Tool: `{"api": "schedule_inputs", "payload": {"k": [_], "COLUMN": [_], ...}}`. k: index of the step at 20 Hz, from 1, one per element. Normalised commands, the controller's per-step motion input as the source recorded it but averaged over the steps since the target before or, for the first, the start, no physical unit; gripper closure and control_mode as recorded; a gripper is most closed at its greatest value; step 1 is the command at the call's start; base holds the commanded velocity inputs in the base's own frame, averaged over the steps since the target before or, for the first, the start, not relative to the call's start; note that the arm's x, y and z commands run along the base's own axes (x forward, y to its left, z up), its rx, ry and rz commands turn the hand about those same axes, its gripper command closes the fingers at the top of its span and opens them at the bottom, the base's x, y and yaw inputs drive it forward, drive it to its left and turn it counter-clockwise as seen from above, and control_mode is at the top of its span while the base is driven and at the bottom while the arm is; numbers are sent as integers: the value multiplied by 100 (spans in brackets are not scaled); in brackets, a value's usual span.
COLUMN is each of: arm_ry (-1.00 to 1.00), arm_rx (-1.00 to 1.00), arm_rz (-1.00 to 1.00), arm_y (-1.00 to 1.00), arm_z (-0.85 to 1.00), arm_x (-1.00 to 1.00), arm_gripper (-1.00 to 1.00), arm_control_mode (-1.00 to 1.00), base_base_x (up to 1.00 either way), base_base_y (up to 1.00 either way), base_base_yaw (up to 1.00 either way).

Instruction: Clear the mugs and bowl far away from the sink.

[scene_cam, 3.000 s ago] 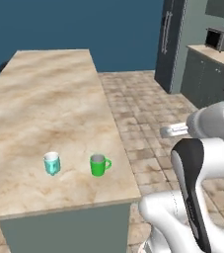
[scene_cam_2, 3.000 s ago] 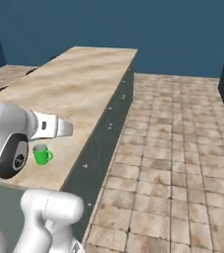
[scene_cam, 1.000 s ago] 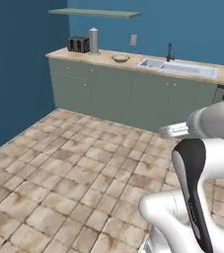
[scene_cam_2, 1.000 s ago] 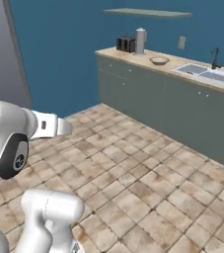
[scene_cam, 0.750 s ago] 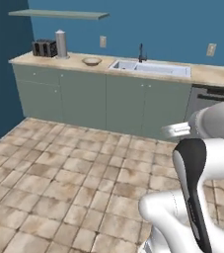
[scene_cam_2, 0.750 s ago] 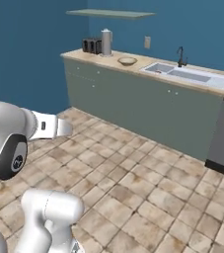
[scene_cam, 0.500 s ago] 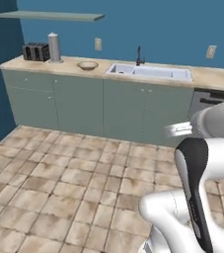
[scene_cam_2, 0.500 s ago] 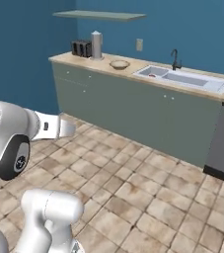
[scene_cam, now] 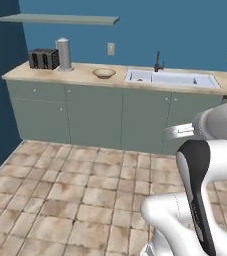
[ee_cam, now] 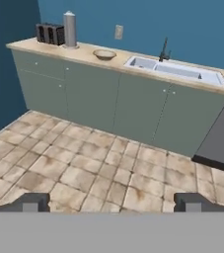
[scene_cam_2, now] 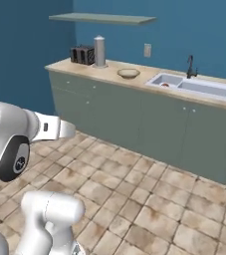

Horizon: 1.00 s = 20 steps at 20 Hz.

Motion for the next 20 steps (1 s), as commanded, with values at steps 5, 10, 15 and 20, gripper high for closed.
{"api": "schedule_inputs", "payload": {"k": [5,10,15,20], "arm_ry": [0,0,0,0], "arm_rx": [0,0,0,0], "arm_rz": [0,0,0,0], "arm_y": [0,0,0,0], "arm_z": [0,0,0,0], "arm_x": [0,0,0,0], "arm_gripper": [-100,-100,-100,-100], "arm_control_mode": [100,100,100,100], "base_base_x": [99,93,100,100], "base_base_y": [57,40,10,12], "base_base_yaw": [-37,-42,-31,-10]}}
